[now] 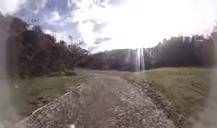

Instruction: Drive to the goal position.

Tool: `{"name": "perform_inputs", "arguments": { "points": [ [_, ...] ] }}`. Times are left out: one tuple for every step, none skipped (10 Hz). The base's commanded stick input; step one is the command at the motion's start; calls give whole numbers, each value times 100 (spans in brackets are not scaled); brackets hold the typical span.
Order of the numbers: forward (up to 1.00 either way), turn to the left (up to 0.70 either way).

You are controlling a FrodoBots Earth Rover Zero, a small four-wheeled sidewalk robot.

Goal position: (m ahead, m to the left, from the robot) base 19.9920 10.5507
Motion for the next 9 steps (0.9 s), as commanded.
{"name": "perform_inputs", "arguments": {
  "points": [
    [70, 0],
    [70, 0],
    [70, 0],
    [70, 0],
    [70, 0],
    [70, 0],
    [70, 0],
    [70, 0],
    [70, 0]
  ]
}}
